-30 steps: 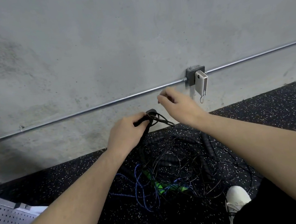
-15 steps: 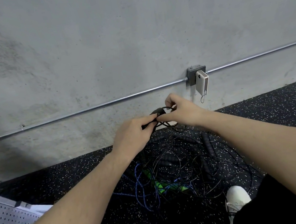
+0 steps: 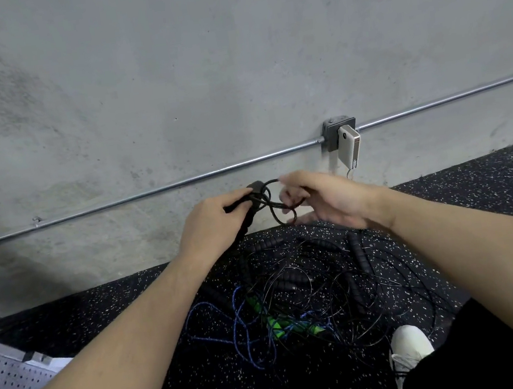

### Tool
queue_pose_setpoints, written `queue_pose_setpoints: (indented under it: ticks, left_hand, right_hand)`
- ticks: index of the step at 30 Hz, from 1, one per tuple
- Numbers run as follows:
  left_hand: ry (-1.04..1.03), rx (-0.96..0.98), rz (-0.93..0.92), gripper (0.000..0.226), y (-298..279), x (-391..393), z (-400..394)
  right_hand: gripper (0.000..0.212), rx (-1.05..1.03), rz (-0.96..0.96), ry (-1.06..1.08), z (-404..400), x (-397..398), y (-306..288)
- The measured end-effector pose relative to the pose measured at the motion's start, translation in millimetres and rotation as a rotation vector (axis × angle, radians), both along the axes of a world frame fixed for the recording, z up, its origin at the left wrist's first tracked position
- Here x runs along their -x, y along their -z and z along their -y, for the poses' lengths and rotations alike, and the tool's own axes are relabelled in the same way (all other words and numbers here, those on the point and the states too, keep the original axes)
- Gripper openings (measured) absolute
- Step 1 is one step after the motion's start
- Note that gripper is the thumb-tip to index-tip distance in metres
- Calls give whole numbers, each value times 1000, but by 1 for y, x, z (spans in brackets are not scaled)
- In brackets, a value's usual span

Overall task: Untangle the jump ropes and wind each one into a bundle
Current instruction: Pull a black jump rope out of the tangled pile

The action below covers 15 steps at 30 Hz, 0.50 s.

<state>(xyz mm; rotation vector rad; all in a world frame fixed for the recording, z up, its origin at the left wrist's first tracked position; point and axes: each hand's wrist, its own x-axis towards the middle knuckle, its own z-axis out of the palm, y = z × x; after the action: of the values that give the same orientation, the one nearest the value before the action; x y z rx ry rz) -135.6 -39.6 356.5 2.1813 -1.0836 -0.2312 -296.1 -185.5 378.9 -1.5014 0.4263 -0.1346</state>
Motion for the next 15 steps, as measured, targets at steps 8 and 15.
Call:
queue_pose_setpoints:
  ticks: [8, 15]
  left_hand:
    - [4, 84, 46, 30, -1, 15, 0]
    - [-44, 106, -26, 31, 1, 12, 2]
  right_hand:
    - [41, -472, 27, 315, 4, -5, 4]
    - [59, -736, 271, 212, -9, -9, 4]
